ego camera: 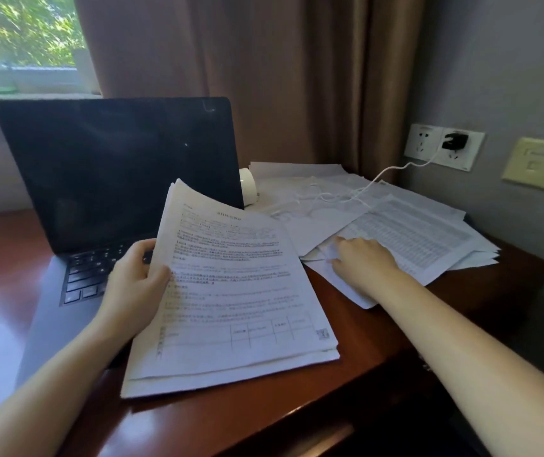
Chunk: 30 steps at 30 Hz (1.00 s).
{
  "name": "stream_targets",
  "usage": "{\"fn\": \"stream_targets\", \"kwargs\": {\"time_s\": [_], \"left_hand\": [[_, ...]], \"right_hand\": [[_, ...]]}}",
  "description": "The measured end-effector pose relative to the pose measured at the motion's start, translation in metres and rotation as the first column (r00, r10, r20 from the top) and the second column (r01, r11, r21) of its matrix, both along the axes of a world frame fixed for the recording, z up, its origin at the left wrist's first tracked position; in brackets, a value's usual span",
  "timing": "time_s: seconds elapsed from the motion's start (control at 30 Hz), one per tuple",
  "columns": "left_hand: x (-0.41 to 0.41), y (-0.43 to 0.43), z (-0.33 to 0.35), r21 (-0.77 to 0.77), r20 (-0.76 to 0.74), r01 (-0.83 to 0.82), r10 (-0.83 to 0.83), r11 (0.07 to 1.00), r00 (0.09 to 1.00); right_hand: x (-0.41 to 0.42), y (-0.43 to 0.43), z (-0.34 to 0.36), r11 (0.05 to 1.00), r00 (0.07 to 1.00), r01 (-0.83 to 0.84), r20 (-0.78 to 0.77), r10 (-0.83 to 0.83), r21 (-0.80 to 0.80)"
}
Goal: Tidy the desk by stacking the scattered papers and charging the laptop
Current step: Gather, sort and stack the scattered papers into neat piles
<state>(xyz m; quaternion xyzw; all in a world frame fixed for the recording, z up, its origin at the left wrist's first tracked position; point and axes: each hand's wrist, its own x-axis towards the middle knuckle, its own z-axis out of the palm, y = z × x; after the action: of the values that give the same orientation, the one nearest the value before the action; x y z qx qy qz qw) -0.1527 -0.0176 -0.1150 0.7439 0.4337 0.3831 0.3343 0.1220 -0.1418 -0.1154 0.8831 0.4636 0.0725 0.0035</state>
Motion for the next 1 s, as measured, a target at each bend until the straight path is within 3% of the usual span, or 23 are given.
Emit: {"fn": "stream_targets", "kwargs": {"time_s": [0.13,0.4,0.53,0.63,0.77,0.9,1.0], "left_hand": [[-0.002,-0.004,-0.003,-0.007,-0.037,0.031,-0.031,0.999,0.999],[0.002,-0.011,-0.002,-0.077,-0.07,0.064,-0.069,0.995,0.995],[0.002,-0.017,0.001,-0.172,-0.056,0.089,-0.1,0.981,0.993],[0.001,-0.023,0.003,-0.224,-0.043,0.118,-0.13,0.967,0.991],[0.0,-0.023,0.003,-0.259,-0.045,0.107,-0.123,0.96,0.991],[-0.006,-0.023,0.004,-0.256,-0.038,0.141,-0.156,0.956,0.987],[-0.008,-0.021,0.009,-0.235,-0.026,0.121,-0.13,0.965,0.991]], "right_hand": [[-0.004,0.003,0.006,0.998,0.999,0.044,0.011,-0.043,-0.051],[0.011,-0.044,0.001,0.979,0.976,0.165,0.122,-0.179,0.116],[-0.007,-0.076,0.002,0.988,0.981,0.081,0.167,-0.102,0.13],[-0.024,-0.087,-0.003,0.995,0.995,0.017,0.099,-0.026,0.098],[-0.024,-0.098,-0.006,0.996,0.991,0.049,0.119,-0.057,0.072],[-0.03,-0.114,0.008,0.956,0.98,0.067,0.162,-0.117,0.285],[-0.039,-0.125,0.013,0.783,0.97,-0.134,0.242,-0.022,0.608]]}}
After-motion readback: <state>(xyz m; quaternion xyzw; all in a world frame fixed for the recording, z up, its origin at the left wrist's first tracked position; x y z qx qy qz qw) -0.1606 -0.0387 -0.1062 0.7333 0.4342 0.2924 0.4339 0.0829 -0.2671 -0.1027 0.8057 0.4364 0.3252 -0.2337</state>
